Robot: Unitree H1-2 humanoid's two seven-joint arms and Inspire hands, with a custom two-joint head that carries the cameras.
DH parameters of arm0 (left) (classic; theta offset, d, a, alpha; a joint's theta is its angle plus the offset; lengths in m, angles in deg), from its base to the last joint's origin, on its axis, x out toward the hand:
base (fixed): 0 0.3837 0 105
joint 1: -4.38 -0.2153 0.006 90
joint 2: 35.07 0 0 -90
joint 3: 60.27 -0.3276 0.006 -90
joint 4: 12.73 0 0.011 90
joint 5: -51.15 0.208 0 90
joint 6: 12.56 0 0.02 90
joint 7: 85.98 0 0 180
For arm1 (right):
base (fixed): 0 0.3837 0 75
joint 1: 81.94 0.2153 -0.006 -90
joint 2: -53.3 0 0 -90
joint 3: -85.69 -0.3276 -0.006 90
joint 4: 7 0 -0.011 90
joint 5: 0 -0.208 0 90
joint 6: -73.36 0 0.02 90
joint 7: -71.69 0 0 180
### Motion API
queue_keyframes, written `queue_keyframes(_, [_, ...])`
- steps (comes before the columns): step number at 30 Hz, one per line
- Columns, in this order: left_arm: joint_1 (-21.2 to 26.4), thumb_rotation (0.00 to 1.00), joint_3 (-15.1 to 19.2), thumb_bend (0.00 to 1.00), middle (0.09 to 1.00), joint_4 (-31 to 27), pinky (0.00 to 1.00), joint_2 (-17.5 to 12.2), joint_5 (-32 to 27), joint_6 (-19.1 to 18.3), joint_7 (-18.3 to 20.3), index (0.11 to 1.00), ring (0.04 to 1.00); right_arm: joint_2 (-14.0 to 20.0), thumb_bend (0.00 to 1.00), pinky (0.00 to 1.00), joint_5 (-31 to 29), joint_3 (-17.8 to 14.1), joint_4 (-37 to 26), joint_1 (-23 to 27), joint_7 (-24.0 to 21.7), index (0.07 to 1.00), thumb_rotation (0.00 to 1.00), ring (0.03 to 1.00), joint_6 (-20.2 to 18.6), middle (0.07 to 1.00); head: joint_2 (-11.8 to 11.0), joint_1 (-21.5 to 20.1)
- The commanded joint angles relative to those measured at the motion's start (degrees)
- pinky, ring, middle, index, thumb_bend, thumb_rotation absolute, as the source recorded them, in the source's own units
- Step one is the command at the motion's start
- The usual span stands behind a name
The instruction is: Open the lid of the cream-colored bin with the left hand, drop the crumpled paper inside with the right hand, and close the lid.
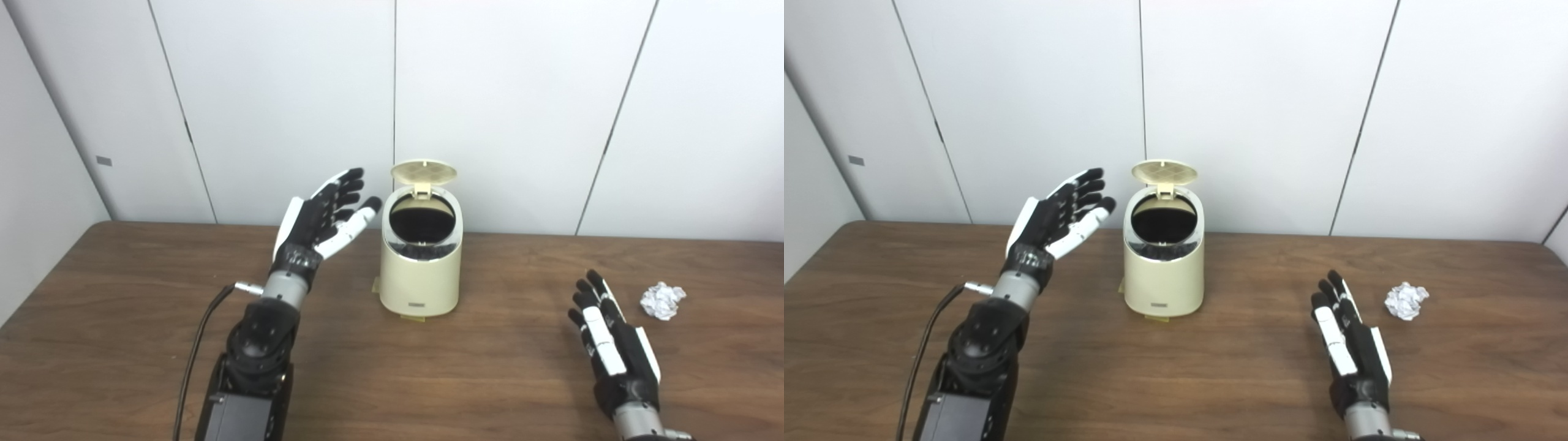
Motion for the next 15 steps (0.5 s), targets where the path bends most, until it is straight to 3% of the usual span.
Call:
queue_keyframes(1, [0.4,0.57,1.0,0.53,0.908,-2.8,0.88,0.8,-2.7,1.5,-1.1,0.949,0.895,0.9,0.61,0.92,-0.7,-0.3,-2.8,2.8,-0.9,0.942,0.6,0.946,-0.3,0.943,0.2,-0.3])
queue_keyframes(4, [-2.5,0.6,1.8,0.52,0.919,-3.5,0.91,1.0,-4.4,2.0,-1.5,0.961,0.907,1.5,0.62,0.91,-0.8,-0.4,-3.8,3.2,-0.9,0.938,0.53,0.922,-1.5,0.936,0.6,-1.1])
queue_keyframes(11, [-8.6,0.84,1.3,0.5,0.942,-4.9,0.9,1.5,-6.0,3.4,-2.3,0.967,0.925,2.7,0.73,0.81,-0.3,-1.5,-5.7,4.5,-0.2,0.915,0.32,0.889,-3.5,0.912,1.6,-2.8])
queue_keyframes(15, [-11.5,0.91,0.9,0.55,0.953,-5.3,0.92,2.0,-6.9,4.7,-2.4,0.969,0.941,5.4,0.76,0.79,2.3,-1.7,-6.1,5.1,-0.2,0.901,0.3,0.881,-3.8,0.901,2.0,-4.0])
